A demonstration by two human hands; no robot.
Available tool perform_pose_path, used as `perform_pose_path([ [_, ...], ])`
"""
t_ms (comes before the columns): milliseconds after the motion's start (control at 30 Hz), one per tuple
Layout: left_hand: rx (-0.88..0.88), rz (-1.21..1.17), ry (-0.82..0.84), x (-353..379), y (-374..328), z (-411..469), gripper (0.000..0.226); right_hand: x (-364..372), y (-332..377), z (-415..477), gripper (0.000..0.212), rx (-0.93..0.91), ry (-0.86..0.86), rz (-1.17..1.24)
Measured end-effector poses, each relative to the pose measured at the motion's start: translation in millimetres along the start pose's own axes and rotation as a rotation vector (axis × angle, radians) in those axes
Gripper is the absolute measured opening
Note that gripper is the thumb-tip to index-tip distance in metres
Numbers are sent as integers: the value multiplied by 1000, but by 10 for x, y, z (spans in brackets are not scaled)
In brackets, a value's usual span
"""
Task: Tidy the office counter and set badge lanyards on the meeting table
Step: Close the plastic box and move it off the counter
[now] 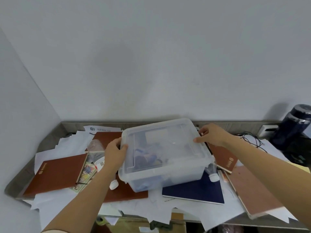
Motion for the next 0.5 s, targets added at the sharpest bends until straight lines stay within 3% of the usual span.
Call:
perform_pose_path([
  [67,-63,-21,6,16,17,36,42,22,5,-23,48,58,14,94],
  [233,-467,-127,125,-40,140,154,81,5,-28,-89,56,210,72,283],
  [300,-526,-113,178,-53,163,166,69,29,4,-80,69,229,59,273],
  [400,-508,-104,172,16,102,156,45,83,64,-89,42,227,75,272],
  [500,-509,-109,194,103,56,141,43,183,113,-110,27,211,26,246],
])
Point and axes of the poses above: each hand's wrist, its own z-axis towards the middle knuckle, its own x-axis out of the palm, y = z × x, the point moved 3 cm from there along z, towards the middle knuckle, and after that the axes turned 13 degrees about -y, right-handed, at the moved point
